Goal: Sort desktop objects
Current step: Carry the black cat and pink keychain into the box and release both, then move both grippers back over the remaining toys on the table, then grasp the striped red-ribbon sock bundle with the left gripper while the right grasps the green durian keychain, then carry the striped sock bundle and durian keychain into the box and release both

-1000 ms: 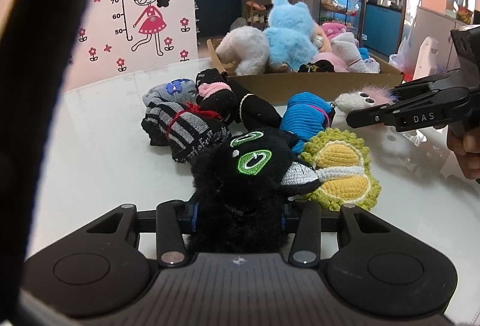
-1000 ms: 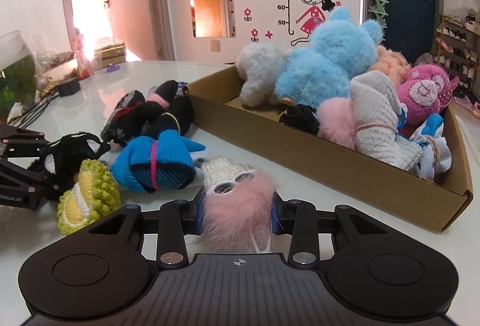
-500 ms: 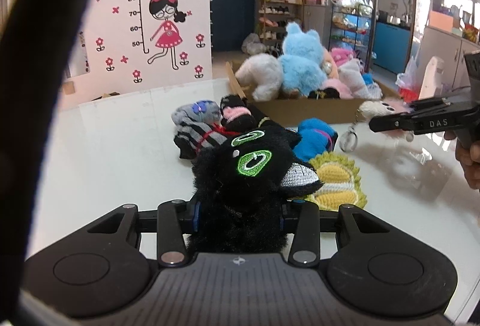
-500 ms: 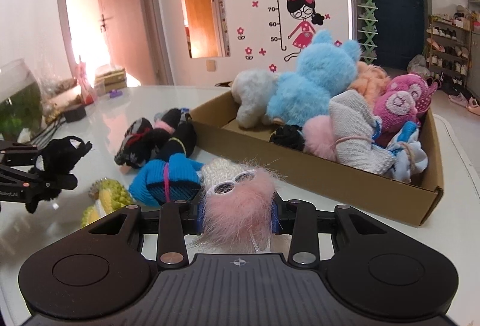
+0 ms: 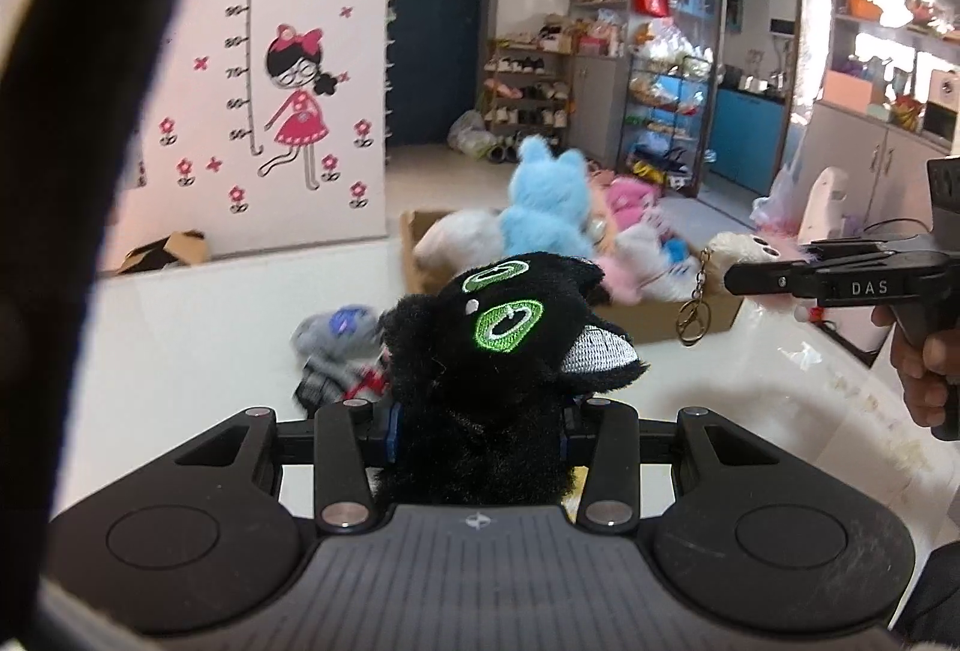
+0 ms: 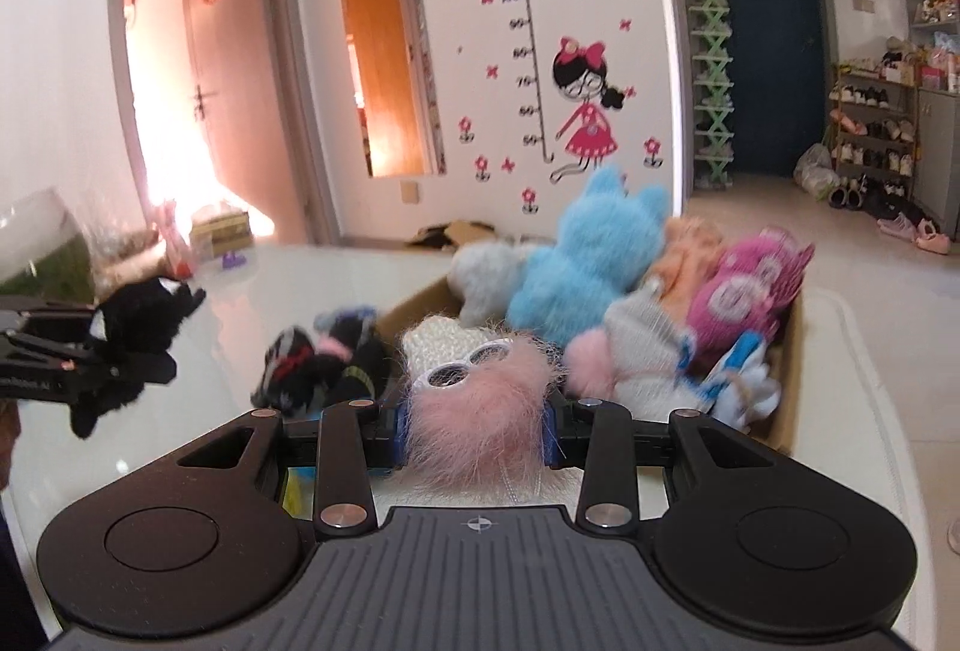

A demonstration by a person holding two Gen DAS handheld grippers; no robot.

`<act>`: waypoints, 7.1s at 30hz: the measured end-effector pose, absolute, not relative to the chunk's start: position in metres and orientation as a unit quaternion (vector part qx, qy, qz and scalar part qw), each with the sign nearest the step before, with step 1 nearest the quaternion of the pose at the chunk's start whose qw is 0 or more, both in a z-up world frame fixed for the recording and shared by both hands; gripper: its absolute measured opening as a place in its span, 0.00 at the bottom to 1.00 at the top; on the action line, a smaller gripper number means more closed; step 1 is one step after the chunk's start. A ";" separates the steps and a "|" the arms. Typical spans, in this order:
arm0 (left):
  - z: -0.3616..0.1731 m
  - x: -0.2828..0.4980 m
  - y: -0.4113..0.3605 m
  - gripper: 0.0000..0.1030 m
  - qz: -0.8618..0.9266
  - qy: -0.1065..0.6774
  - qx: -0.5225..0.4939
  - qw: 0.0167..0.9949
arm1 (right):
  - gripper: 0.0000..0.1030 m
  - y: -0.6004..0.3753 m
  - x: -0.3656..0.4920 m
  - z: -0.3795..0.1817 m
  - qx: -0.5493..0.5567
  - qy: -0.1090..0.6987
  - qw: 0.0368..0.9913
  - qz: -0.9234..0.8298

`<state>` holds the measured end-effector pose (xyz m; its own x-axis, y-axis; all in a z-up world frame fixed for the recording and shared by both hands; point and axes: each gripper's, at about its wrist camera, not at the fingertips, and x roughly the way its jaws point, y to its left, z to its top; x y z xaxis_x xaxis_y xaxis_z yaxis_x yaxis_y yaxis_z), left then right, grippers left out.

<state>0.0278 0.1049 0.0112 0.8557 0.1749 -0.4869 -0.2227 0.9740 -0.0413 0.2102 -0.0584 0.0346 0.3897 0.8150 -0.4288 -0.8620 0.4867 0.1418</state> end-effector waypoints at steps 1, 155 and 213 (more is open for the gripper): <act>0.016 0.033 0.104 0.37 0.099 0.245 -0.048 0.963 | 0.43 -0.061 0.213 0.041 -0.048 0.224 0.834 0.501; -0.068 0.062 0.245 0.99 0.258 0.361 -0.138 0.885 | 0.65 0.060 0.118 -0.061 -0.043 0.336 0.780 0.526; -0.038 0.035 0.225 0.40 0.199 0.349 0.012 0.916 | 0.50 0.036 0.111 -0.051 0.001 0.317 0.778 0.542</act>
